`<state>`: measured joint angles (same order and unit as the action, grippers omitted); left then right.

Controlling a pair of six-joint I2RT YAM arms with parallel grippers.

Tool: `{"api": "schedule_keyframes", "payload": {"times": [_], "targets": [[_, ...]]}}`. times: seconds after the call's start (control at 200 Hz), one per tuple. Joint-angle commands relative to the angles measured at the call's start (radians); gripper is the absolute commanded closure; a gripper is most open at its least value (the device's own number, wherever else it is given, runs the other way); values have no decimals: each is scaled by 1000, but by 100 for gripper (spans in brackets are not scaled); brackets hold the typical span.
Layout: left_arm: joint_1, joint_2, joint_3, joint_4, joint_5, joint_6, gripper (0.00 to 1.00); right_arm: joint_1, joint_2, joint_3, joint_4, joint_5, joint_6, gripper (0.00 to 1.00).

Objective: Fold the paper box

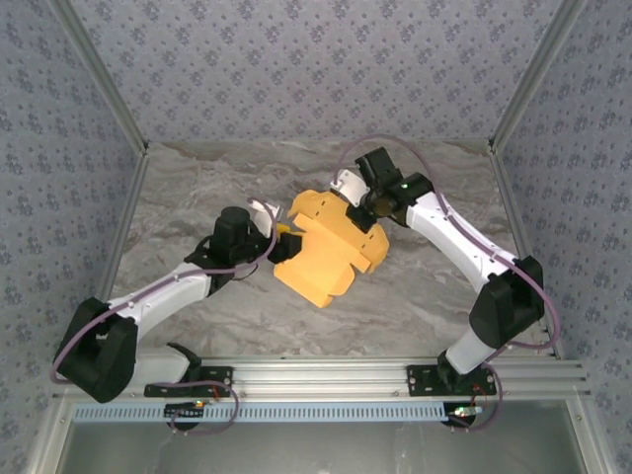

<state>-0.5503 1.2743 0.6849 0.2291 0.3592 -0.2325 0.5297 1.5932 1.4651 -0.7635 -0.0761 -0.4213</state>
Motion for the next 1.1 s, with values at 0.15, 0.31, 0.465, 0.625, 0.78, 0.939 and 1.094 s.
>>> {"api": "schedule_keyframes", "payload": {"times": [0.15, 0.31, 0.465, 0.625, 0.78, 0.939, 1.094], "targets": [[3, 103, 145, -112, 1, 126, 41, -85, -52, 58, -103, -271, 79, 100], [24, 151, 188, -138, -14, 144, 39, -111, -54, 61, -116, -311, 89, 100], [46, 215, 236, -158, -14, 147, 38, -119, -48, 55, -111, -329, 91, 100], [47, 268, 276, -166, 21, 148, 38, -123, -41, 57, -110, -332, 100, 100], [44, 264, 248, -99, 118, 118, 44, -131, -30, 62, -103, -328, 126, 100], [45, 229, 197, -13, 189, 106, 50, -133, -12, 69, -93, -324, 150, 100], [44, 214, 175, 9, 231, 111, 53, -135, -4, 69, -85, -327, 164, 100]]}}
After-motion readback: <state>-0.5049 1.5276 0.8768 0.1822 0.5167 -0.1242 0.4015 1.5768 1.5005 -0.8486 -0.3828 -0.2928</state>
